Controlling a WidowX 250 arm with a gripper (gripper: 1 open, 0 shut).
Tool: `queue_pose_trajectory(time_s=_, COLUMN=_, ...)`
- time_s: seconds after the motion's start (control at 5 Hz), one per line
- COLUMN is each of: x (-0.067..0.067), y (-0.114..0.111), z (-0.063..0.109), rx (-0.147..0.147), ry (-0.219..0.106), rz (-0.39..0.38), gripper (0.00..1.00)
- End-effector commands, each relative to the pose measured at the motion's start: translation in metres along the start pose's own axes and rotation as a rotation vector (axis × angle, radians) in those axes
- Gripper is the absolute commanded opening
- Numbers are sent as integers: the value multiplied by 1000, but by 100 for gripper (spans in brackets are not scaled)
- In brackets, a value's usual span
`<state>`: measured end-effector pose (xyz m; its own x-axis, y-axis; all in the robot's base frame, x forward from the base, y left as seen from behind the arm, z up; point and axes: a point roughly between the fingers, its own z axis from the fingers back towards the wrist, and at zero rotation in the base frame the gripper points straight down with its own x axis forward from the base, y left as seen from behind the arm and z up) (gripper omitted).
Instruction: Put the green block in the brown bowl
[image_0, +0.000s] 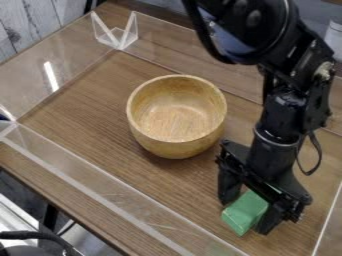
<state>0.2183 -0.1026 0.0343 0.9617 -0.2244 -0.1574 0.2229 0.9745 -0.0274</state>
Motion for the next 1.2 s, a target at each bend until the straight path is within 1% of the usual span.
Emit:
queue_pose_trajectory(time_s=0.0, x=6, y=-2, z=13, rx=-10, ry=-59, rz=-4, gripper=0)
queue_pose_trajectory(time_s=0.2, x=6, y=-1, z=19, rx=-10, ry=-69, rz=-6, gripper=0)
queue_pose_trajectory(time_s=0.4, x=4, y=0, z=34, rx=-7, ry=-93, rz=-9, gripper=0)
queue_pose_trajectory(time_s=0.6, x=1, y=5, z=69, rx=8, ry=-154, rz=3, gripper=0)
queue_pose_trajectory(time_s=0.8, x=3, y=36, z=101, rx=21, ry=-208, rz=84, gripper=0)
queue_pose_trajectory(time_s=1.0, x=8, y=87, z=108, rx=28, ry=-225, rz=198, gripper=0)
